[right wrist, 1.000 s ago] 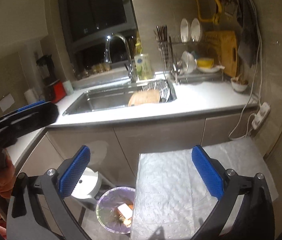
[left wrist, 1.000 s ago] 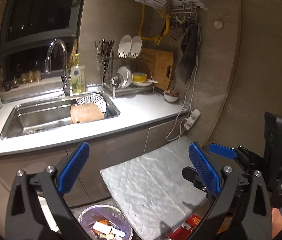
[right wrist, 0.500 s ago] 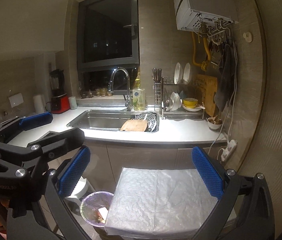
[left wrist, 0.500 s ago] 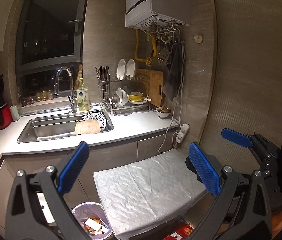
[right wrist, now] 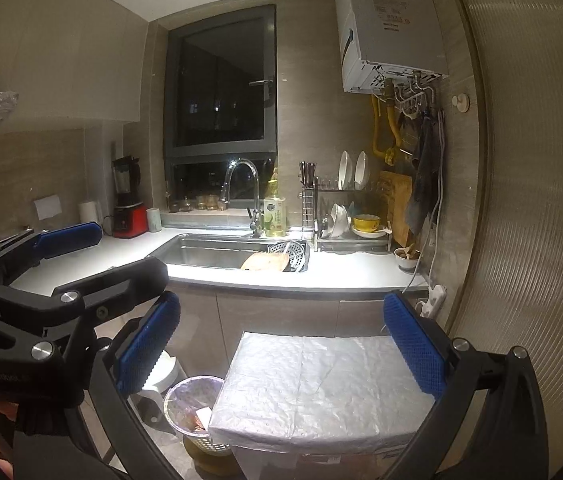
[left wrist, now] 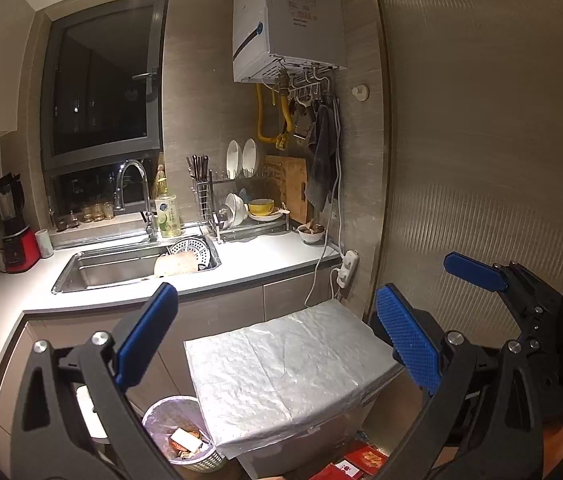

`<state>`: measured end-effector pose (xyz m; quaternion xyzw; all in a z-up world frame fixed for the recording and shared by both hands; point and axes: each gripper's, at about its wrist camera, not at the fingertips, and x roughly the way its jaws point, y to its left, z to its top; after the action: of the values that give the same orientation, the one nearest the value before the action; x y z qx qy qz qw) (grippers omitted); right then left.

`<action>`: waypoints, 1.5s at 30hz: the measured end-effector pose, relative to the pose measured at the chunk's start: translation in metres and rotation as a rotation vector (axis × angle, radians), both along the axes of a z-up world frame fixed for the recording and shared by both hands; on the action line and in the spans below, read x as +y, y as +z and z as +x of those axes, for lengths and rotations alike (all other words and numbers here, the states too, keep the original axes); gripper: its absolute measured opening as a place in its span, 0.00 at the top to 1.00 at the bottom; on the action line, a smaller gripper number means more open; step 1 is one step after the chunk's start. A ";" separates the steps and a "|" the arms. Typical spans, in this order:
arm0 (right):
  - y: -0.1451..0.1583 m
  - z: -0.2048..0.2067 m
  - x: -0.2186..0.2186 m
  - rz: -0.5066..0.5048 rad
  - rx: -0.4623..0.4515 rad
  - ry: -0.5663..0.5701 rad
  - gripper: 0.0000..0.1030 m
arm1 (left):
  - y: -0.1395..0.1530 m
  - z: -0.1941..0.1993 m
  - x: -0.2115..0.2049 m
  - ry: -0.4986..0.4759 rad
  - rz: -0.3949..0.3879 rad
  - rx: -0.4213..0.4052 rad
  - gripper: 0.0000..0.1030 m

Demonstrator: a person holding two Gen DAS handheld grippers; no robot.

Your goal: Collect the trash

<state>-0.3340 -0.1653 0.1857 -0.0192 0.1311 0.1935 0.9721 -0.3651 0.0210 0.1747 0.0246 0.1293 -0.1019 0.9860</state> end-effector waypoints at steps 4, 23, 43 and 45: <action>0.000 -0.013 -0.006 0.015 -0.007 -0.007 0.02 | -0.001 -0.012 -0.005 0.009 0.006 -0.015 0.07; -0.004 -0.024 -0.008 0.012 0.010 -0.001 0.02 | -0.003 -0.022 -0.010 0.028 -0.004 0.021 0.07; -0.005 -0.016 -0.006 0.020 0.030 0.006 0.02 | -0.009 -0.018 -0.009 0.043 0.000 0.028 0.07; -0.005 -0.016 -0.006 0.021 0.031 0.007 0.02 | -0.009 -0.018 -0.008 0.044 0.000 0.030 0.07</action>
<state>-0.3502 -0.1710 0.1807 -0.0064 0.1439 0.1985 0.9695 -0.3833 0.0135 0.1656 0.0201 0.1443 -0.0806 0.9860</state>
